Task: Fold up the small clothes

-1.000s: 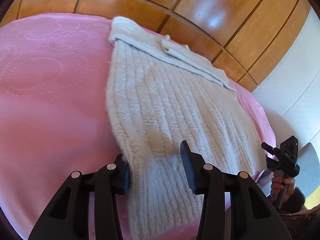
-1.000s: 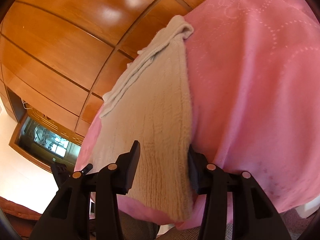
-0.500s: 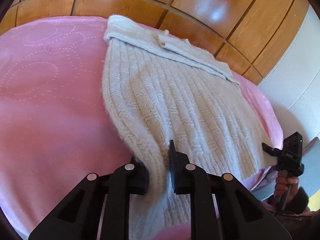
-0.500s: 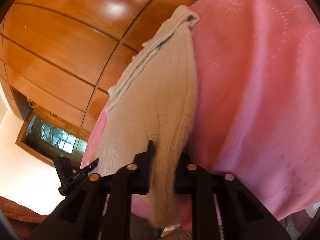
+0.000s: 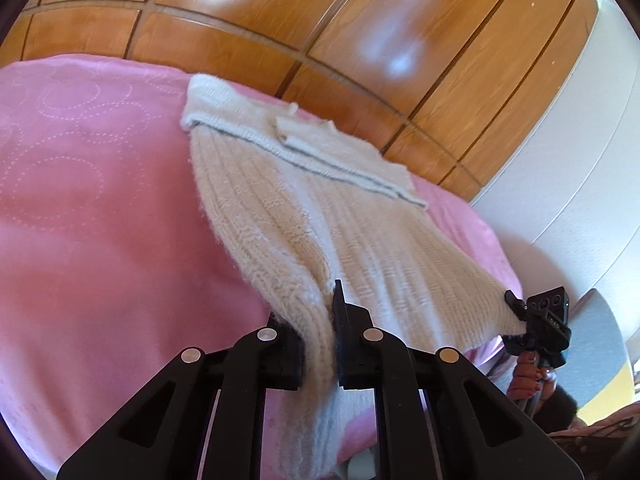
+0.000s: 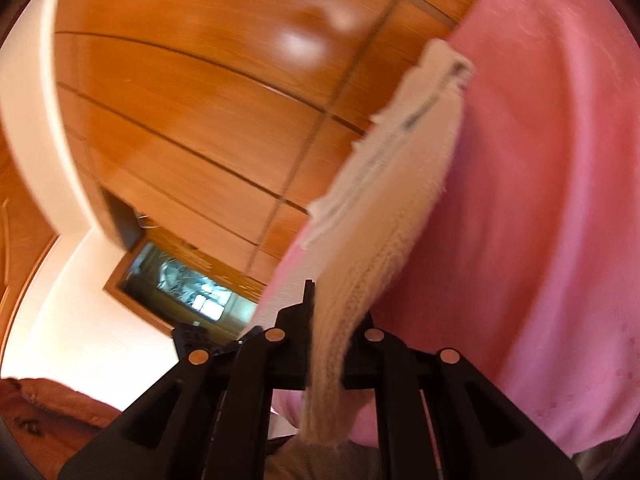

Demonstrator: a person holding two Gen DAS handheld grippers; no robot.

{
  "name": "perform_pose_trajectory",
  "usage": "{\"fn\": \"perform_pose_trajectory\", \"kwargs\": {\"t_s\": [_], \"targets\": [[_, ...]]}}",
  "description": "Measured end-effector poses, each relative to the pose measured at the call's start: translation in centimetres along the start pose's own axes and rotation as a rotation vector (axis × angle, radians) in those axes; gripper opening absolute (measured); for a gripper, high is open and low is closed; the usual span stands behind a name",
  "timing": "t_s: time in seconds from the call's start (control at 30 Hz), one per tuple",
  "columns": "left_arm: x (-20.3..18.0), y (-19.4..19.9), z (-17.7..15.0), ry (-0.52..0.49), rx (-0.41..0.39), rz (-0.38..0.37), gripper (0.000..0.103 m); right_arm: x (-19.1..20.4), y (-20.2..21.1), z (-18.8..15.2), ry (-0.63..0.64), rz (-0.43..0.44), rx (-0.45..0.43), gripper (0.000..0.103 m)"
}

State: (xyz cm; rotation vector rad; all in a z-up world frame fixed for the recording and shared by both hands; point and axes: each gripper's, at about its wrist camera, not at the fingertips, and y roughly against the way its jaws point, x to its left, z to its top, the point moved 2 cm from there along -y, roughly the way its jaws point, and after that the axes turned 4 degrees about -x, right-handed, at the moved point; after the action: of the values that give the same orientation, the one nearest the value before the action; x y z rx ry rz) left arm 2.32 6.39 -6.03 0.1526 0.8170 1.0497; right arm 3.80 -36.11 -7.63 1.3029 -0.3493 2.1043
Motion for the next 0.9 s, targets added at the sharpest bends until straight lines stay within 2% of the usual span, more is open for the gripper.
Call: {"fn": "perform_pose_trajectory", "kwargs": {"t_s": [0.13,0.37,0.57,0.7,0.9], "targets": [[-0.5,1.5,0.6,0.029,-0.03,-0.074,0.008,1.1,0.4,0.3,0.019,0.022,-0.014,0.007],[-1.8,4.4,1.7,0.027,-0.071,-0.149,0.006,3.3,2.3,1.2,0.031,0.137,-0.088,0.007],[-4.2,8.1,2.2,-0.013,-0.085,-0.283,0.005,5.9,5.3,1.6,0.059,0.237,-0.156,0.007],[-4.7,10.4,2.1,0.043,-0.078,-0.382,0.005,7.3,7.3,0.8,0.042,0.305,-0.181,0.007],[-3.1,13.1,2.4,0.198,-0.087,-0.5,0.005,9.6,10.2,-0.7,0.027,0.43,-0.211,0.007]]}}
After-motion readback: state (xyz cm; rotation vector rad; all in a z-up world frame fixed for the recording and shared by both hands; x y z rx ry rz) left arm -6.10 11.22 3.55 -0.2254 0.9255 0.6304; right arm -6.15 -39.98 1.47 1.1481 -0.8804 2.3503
